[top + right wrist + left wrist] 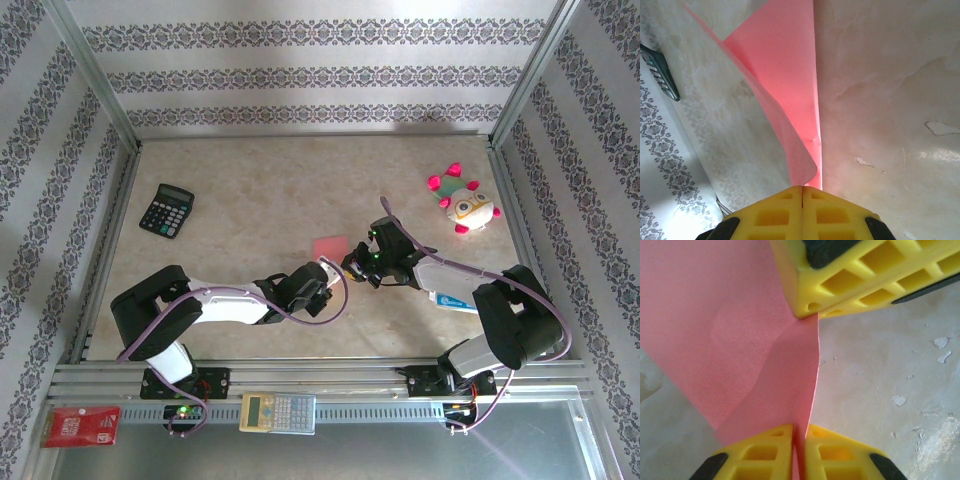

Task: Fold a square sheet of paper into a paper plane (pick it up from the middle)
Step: Fold the wing for the fifth time at the center of the table.

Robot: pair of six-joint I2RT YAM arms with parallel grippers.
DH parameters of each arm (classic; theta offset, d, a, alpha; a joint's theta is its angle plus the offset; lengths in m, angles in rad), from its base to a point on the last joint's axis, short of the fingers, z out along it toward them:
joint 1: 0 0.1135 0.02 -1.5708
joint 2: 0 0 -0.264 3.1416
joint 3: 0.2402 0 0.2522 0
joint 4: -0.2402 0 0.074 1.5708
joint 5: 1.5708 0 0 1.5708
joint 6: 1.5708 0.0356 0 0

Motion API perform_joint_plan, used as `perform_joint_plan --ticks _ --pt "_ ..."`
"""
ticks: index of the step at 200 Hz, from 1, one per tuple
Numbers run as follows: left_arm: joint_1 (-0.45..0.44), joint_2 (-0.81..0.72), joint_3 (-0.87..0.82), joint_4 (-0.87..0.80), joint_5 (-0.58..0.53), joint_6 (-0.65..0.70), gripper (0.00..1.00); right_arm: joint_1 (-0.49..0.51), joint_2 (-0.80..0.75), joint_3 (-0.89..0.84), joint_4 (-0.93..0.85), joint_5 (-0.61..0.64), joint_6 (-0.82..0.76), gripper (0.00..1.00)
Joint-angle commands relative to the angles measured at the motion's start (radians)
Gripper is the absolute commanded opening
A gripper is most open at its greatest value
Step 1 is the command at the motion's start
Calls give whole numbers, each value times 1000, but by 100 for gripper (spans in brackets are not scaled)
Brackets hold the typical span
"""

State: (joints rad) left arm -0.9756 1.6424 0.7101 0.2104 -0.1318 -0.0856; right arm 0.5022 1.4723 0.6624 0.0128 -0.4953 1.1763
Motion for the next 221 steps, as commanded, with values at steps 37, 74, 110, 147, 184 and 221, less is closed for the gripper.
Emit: perform_joint_plan --ticks 37,74,110,147,184,221 --pt "-9 -15 -27 68 52 -60 6 -28 -49 -11 -22 -15 -40 24" --pt "-5 -39 -54 77 85 -125 4 -80 -127 -3 -119 -1 -148 34" --pt "13 -52 -72 115 156 -247 2 -112 -146 35 -219 -6 -303 40" --pt "52 -65 -95 187 281 -409 0 -118 -131 68 -273 -5 -424 45" --pt "80 -28 -106 249 381 -523 0 -115 -122 107 -319 13 -534 53" --pt "117 -6 -144 356 483 -628 0 -99 -126 127 -340 48 -602 56"
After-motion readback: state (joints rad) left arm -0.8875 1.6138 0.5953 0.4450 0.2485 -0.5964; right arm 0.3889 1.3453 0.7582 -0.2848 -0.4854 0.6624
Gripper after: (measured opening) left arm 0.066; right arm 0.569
